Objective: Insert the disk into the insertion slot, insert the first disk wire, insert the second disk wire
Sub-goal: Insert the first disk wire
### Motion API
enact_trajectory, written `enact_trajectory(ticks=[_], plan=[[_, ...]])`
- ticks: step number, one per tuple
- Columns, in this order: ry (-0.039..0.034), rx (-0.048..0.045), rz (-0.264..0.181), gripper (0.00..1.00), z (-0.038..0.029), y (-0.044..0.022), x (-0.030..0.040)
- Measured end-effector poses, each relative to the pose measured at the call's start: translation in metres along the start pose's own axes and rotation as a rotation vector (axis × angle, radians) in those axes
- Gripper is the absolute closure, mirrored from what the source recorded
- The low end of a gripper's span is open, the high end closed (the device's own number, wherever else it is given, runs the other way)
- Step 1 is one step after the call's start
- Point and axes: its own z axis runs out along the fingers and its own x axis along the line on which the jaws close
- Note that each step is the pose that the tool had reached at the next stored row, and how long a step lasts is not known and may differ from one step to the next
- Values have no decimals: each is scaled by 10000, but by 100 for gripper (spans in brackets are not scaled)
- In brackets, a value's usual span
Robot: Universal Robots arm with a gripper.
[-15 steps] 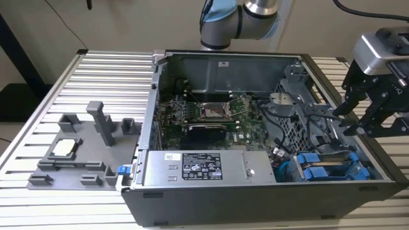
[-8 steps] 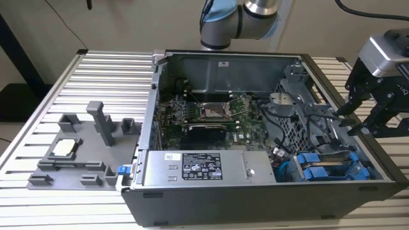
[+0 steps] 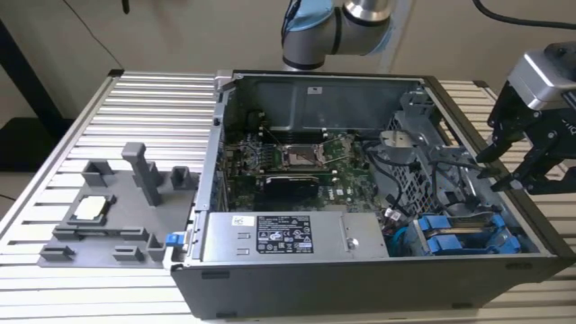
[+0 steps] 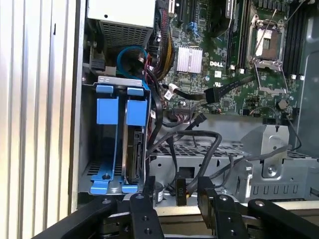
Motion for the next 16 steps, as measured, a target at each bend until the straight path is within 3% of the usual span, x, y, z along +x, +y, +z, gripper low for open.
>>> enact_trajectory(ticks=[5, 11, 16], plan=[[-12, 1, 0, 55, 0, 0, 0], [-26, 2, 0, 80, 0, 0, 0], [-37, 3, 0, 81, 0, 0, 0]])
